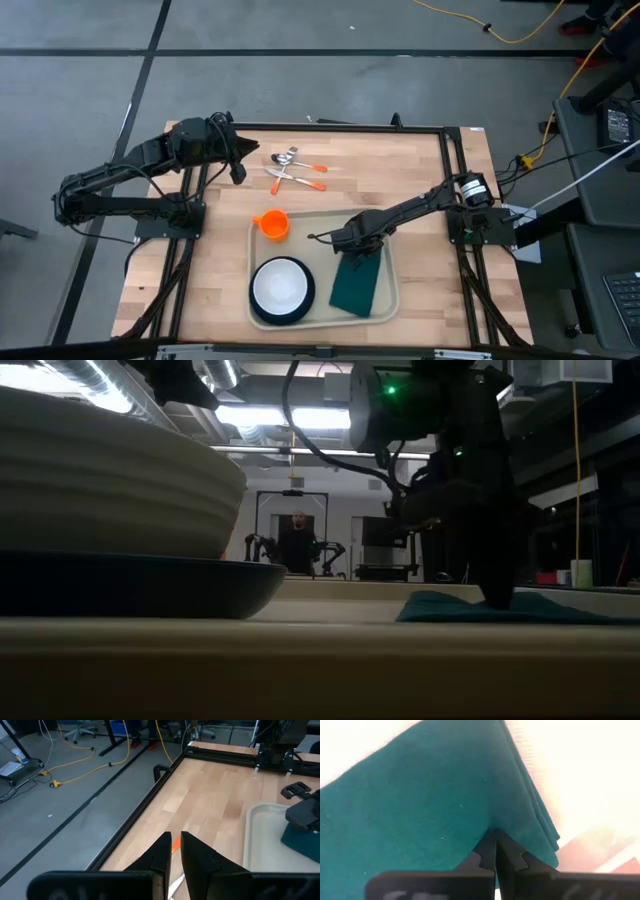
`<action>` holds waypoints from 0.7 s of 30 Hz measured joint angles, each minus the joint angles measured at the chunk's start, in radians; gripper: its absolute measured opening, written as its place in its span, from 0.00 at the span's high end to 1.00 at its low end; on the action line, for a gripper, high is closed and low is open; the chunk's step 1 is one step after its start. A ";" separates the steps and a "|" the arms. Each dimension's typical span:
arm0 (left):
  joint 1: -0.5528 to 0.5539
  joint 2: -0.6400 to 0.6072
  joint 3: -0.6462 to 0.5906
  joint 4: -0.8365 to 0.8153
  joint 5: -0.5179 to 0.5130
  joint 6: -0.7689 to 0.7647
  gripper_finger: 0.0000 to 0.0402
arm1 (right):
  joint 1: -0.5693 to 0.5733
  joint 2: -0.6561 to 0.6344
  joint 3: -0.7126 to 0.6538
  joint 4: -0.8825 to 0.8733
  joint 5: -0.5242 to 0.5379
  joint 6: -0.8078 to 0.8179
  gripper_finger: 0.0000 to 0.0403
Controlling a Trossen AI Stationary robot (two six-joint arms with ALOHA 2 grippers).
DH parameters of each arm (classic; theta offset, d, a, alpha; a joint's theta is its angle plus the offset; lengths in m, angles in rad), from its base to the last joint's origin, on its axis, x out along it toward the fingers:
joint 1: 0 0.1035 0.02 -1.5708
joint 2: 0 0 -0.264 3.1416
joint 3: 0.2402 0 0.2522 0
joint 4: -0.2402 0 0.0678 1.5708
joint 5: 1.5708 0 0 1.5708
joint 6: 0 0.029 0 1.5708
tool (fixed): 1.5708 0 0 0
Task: Set up tray
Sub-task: Put the dark blue napkin to the right of the black plate on the gray serving tray
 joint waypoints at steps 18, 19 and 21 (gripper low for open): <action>0.000 0.000 0.000 0.000 0.000 -0.001 0.92 | -0.011 -0.011 -0.002 0.018 0.052 -0.053 1.00; 0.000 0.000 0.000 0.000 0.001 -0.004 0.92 | -0.011 -0.022 -0.004 0.015 0.057 -0.052 1.00; 0.000 0.000 0.000 0.000 0.002 -0.013 0.92 | -0.013 -0.033 -0.008 -0.009 0.082 -0.050 1.00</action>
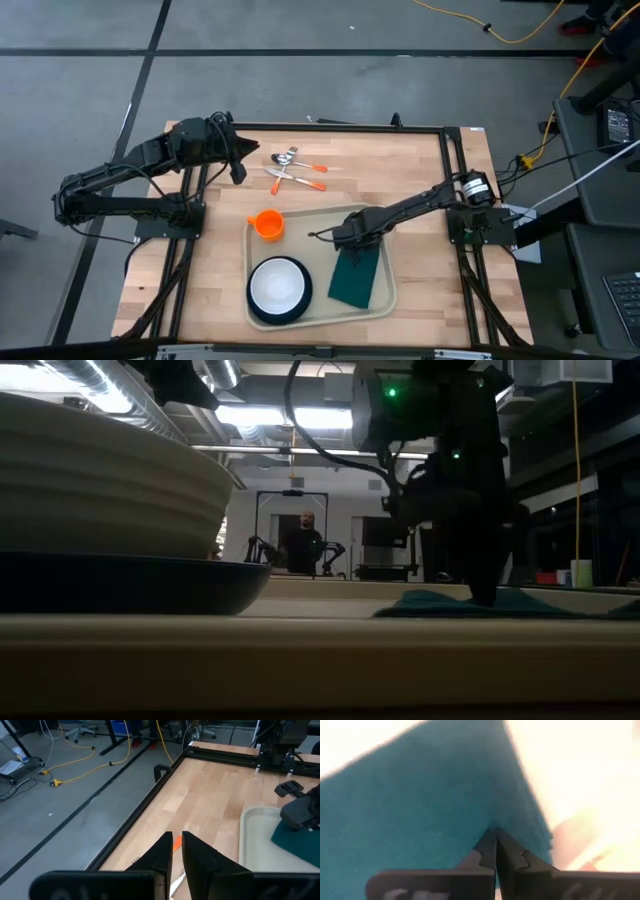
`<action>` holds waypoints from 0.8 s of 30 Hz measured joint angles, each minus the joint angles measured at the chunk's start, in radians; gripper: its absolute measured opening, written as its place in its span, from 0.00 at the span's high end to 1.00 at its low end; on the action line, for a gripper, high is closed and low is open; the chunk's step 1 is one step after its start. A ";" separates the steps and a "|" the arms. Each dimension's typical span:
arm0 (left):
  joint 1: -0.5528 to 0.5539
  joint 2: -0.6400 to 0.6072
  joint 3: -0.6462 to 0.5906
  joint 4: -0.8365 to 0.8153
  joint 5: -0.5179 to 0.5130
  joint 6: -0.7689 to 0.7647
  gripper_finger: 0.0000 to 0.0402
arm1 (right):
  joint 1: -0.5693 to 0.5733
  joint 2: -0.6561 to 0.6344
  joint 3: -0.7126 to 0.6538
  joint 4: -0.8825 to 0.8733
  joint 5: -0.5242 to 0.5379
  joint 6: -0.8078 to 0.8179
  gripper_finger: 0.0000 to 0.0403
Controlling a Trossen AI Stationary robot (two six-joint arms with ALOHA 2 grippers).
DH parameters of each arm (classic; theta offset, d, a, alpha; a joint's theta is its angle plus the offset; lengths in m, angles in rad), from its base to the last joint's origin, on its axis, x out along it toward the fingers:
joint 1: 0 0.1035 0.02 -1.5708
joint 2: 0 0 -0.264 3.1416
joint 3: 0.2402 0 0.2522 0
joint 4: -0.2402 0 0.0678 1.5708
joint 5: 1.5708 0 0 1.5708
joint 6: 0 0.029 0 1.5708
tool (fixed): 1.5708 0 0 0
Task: Set up tray
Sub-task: Put the dark blue napkin to the right of the black plate on the gray serving tray
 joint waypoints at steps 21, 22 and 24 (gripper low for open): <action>0.000 0.000 0.000 0.000 0.001 -0.015 0.92 | -0.010 -0.023 0.005 0.151 0.028 -0.005 1.00; 0.000 0.000 0.000 0.000 0.001 -0.015 0.92 | -0.010 -0.023 0.005 0.153 0.028 -0.005 1.00; 0.000 0.000 0.000 -0.001 0.001 -0.014 0.92 | -0.010 -0.023 0.005 0.145 0.029 0.003 1.00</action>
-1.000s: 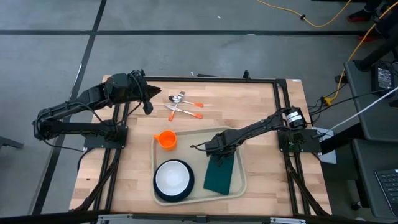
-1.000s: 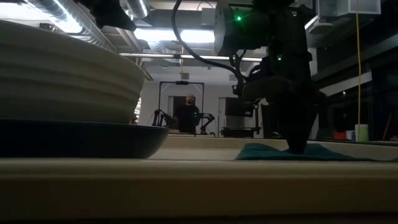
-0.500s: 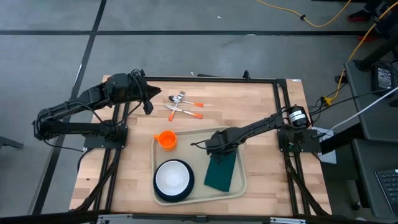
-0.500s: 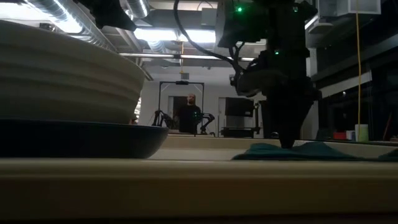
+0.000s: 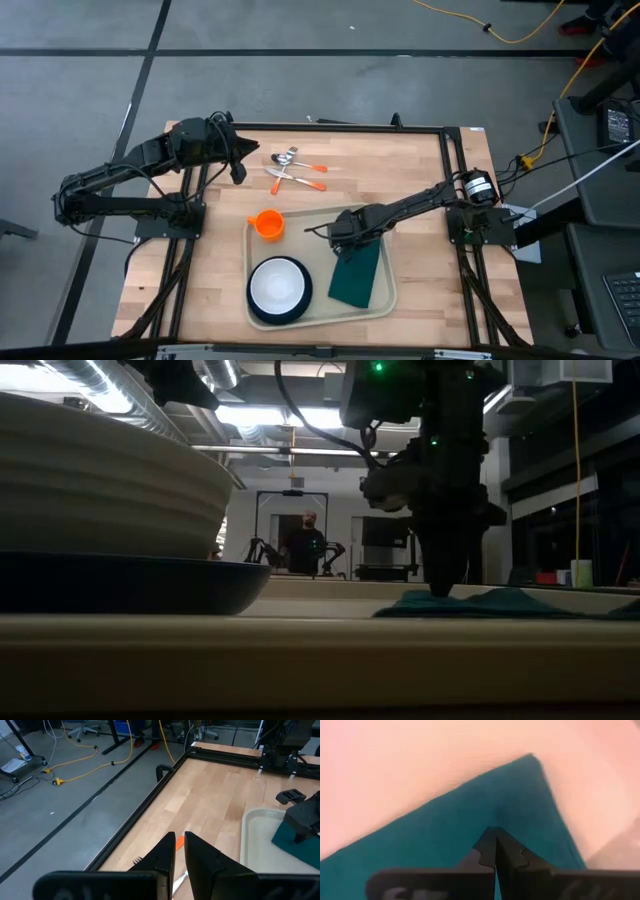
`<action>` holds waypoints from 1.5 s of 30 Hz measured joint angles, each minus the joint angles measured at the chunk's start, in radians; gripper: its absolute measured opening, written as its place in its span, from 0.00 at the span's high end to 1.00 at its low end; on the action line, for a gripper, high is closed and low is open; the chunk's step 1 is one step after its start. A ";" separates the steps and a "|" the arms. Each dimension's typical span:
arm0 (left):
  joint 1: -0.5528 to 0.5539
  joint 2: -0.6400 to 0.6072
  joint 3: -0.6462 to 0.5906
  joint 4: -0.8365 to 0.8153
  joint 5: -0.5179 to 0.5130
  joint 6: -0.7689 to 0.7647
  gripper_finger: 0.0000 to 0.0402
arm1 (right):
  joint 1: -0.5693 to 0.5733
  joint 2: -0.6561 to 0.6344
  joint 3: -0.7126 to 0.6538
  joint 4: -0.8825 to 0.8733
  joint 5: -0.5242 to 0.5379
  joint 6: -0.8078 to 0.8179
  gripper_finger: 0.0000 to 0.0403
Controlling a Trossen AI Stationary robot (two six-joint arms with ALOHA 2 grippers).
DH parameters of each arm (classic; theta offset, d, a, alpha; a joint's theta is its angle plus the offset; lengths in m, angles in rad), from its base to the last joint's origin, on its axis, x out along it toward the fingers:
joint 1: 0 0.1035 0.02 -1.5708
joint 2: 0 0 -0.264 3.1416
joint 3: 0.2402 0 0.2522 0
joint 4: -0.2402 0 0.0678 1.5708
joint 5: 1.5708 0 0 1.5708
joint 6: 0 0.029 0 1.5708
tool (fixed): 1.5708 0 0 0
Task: Set up tray
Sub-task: Put the dark blue napkin to the right of the black plate on the gray serving tray
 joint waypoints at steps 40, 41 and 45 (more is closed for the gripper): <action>0.000 0.000 0.000 0.000 -0.003 0.012 0.92 | -0.049 -0.003 -0.056 0.150 -0.006 -0.063 1.00; 0.000 0.000 0.000 0.000 -0.003 0.012 0.92 | -0.057 -0.003 -0.056 0.150 -0.004 -0.063 1.00; 0.000 0.000 0.000 0.000 -0.003 0.006 0.92 | -0.077 -0.003 -0.056 0.159 0.009 -0.095 1.00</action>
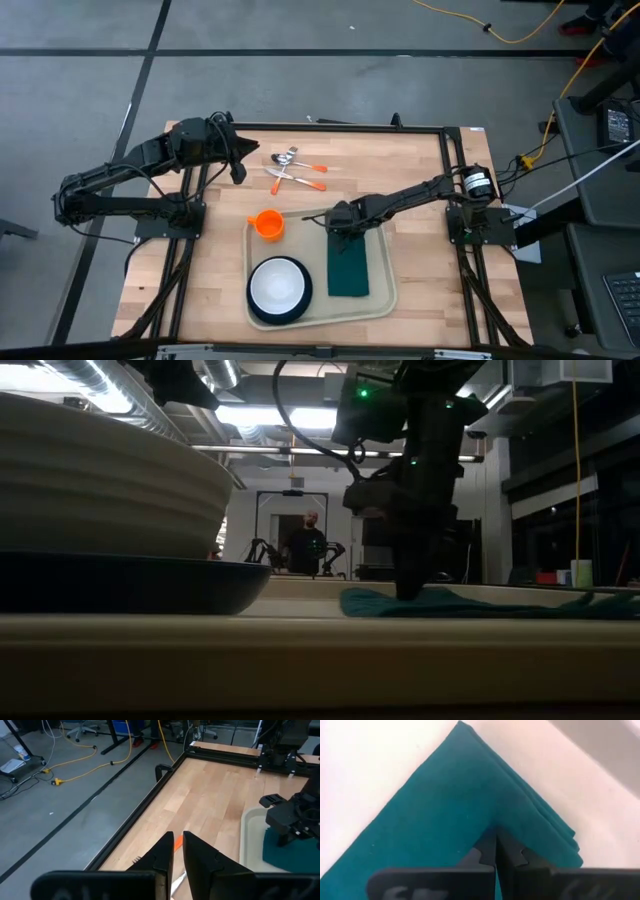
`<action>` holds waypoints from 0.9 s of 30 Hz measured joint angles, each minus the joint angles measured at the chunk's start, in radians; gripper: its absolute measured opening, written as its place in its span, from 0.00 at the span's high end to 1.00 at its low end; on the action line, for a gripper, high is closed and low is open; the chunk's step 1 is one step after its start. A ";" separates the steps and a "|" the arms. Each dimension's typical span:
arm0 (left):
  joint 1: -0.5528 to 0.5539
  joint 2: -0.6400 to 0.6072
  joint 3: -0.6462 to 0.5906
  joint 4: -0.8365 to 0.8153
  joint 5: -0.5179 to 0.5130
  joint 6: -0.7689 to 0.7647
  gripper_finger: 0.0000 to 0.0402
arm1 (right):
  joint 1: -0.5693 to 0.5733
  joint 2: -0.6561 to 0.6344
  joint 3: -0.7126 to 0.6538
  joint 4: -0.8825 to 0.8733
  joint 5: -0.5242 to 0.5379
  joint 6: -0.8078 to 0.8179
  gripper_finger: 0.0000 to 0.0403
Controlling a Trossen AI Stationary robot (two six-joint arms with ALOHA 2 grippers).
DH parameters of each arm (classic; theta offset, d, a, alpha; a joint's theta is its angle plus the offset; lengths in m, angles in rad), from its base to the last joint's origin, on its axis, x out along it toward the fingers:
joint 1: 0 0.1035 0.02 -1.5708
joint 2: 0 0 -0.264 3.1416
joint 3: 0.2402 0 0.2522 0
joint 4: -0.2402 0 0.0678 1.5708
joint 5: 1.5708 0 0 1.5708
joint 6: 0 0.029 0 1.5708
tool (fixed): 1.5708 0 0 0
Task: Set up tray
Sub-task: Put the dark blue napkin to the right of the black plate on the gray serving tray
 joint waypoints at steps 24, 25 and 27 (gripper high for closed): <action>0.000 0.000 0.000 0.000 -0.001 -0.007 0.92 | 0.011 -0.124 0.010 0.079 -0.147 0.037 1.00; 0.000 0.000 0.000 0.000 -0.001 -0.007 0.92 | 0.024 -0.124 0.009 0.080 -0.184 0.043 1.00; 0.000 0.000 0.000 0.000 -0.001 -0.007 0.92 | 0.055 -0.124 0.009 0.087 -0.234 0.064 1.00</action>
